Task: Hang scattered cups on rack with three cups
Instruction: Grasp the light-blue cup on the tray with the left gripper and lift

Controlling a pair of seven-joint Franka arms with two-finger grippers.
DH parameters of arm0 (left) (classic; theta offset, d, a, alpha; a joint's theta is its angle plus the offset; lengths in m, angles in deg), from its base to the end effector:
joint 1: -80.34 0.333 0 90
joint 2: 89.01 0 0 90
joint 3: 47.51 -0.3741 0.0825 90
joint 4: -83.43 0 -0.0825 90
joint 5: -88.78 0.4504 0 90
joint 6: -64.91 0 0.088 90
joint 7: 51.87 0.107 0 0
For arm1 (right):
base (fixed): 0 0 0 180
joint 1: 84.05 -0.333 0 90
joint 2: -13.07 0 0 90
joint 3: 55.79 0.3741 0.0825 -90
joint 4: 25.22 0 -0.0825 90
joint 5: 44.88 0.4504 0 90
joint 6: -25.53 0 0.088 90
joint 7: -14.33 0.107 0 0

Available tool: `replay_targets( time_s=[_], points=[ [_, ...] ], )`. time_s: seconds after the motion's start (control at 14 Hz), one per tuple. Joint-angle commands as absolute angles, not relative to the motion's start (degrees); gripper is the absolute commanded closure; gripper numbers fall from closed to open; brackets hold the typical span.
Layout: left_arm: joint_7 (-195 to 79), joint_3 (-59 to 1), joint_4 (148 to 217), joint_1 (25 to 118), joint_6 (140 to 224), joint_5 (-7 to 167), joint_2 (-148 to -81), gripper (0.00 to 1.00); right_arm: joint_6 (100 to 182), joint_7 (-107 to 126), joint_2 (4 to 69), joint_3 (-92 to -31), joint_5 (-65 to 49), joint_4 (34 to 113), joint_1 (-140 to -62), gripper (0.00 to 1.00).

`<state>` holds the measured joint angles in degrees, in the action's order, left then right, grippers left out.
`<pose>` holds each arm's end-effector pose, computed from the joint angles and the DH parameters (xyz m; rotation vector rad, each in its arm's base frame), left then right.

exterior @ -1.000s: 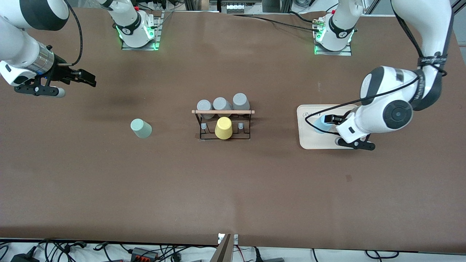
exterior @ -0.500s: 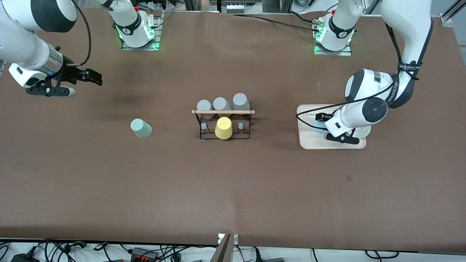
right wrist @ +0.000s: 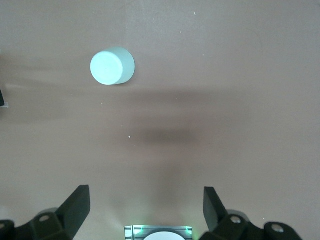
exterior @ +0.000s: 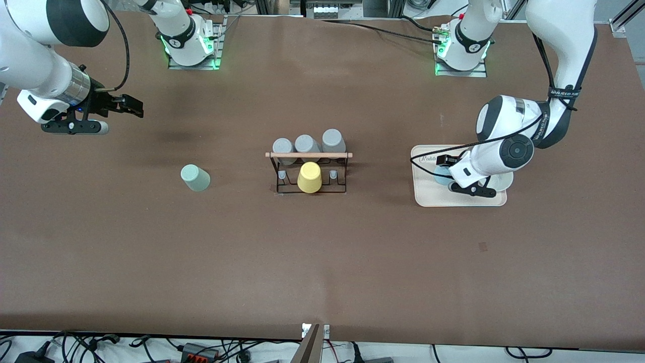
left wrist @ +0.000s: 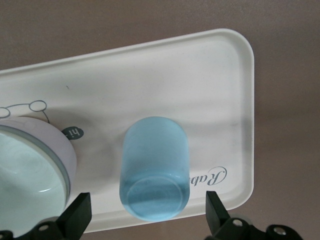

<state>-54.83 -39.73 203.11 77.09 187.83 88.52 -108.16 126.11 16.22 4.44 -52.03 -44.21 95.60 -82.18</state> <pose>0.6036 -0.1170 0.2494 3.0893 -0.2113 -0.4341 0.5380 0.0200 0.4988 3.1203 -0.0079 -0.3176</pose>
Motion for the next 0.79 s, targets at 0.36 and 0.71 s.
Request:
replay_targets(
  time_s=[0.36, 0.71],
  points=[
    [-53.8, -39.2, 204.5, 77.6, 192.1, 87.7, -111.0, 0.0, 126.9, 15.5, 3.8, -52.0, -45.0, 97.0, -82.6, 0.0],
    [-53.8, -39.2, 204.5, 77.4, 191.0, 87.7, -110.6, 0.31, 126.9, 15.5, 3.8, -51.9, -45.0, 97.3, -82.6, 0.0]
  ],
)
